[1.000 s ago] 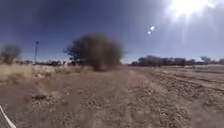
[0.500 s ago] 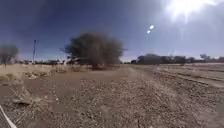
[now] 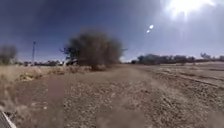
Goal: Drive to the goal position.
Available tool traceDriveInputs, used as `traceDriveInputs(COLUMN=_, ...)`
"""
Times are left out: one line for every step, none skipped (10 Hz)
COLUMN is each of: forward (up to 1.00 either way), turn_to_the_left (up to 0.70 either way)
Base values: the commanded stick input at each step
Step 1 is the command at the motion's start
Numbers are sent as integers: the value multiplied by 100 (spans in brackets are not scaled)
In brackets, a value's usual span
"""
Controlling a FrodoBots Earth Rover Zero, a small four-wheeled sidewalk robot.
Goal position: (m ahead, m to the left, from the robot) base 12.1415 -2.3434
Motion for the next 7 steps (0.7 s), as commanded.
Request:
traceDriveInputs(forward=70, turn_to_the_left=0)
traceDriveInputs(forward=70, turn_to_the_left=0)
traceDriveInputs(forward=70, turn_to_the_left=0)
traceDriveInputs(forward=70, turn_to_the_left=0)
traceDriveInputs(forward=70, turn_to_the_left=0)
traceDriveInputs(forward=70, turn_to_the_left=0)
traceDriveInputs(forward=70, turn_to_the_left=0)
